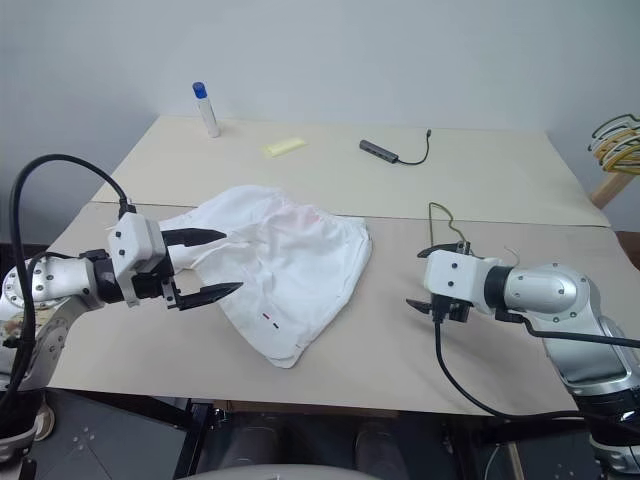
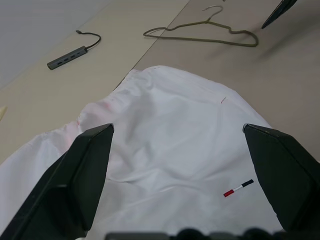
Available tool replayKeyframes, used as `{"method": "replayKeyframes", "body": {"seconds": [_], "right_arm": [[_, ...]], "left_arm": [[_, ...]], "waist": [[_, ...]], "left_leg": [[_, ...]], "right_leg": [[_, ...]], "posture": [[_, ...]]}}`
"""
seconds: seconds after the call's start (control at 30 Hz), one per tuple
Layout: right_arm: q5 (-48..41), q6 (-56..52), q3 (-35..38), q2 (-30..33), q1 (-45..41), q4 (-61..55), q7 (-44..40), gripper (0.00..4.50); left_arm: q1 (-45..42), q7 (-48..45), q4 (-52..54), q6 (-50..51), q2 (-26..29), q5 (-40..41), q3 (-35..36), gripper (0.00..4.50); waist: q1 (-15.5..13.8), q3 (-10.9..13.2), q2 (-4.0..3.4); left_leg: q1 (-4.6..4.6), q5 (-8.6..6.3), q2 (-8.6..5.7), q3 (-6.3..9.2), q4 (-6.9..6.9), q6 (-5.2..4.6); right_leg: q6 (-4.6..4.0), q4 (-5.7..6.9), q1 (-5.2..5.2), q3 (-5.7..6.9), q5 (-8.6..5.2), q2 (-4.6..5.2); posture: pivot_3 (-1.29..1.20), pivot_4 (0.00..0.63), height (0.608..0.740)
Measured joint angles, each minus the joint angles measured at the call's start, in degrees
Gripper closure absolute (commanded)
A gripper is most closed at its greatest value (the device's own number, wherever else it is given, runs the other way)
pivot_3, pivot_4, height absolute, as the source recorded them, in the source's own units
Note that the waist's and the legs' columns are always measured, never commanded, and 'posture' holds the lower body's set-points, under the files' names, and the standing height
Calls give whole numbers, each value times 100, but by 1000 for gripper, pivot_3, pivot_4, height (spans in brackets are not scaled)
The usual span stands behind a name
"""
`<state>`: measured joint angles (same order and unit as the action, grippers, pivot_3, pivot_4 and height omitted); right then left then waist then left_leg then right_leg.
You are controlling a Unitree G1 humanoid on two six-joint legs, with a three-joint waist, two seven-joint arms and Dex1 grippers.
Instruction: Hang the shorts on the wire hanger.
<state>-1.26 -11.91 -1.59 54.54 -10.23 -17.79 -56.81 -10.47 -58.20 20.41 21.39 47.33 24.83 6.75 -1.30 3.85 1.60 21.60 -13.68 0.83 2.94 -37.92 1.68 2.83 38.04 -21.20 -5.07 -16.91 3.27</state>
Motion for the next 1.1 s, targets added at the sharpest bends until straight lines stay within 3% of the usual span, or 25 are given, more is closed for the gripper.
{"method": "replayKeyframes", "body": {"seconds": [0.63,0.8,0.97,1.1], "right_arm": [[-9,-78,-12,-8,-59,29,-57,14],[-71,-230,-27,10,-80,29,-239,14],[-88,-298,-22,22,-54,-15,-215,14],[-88,-393,-24,2,-17,-221,-143,14]], "left_arm": [[-123,130,13,180,-130,18,-99,0],[-125,94,156,502,-355,357,-301,0],[35,-332,393,800,-611,920,-832,0],[-112,-686,283,707,-141,189,-1727,0]], "waist": [[30,0,0],[67,0,0],[99,0,0],[126,-1,-2]], "left_leg": [[0,0,0,1,0,0],[1,0,0,1,0,0],[1,0,1,1,0,0],[-7,0,1,0,0,0]], "right_leg": [[0,0,0,0,0,0],[0,0,0,-1,0,1],[0,1,0,-1,0,-1],[-1,1,5,-2,-1,-6]], "posture": [[54,0,740],[39,0,740],[24,0,740],[16,0,740]]}}
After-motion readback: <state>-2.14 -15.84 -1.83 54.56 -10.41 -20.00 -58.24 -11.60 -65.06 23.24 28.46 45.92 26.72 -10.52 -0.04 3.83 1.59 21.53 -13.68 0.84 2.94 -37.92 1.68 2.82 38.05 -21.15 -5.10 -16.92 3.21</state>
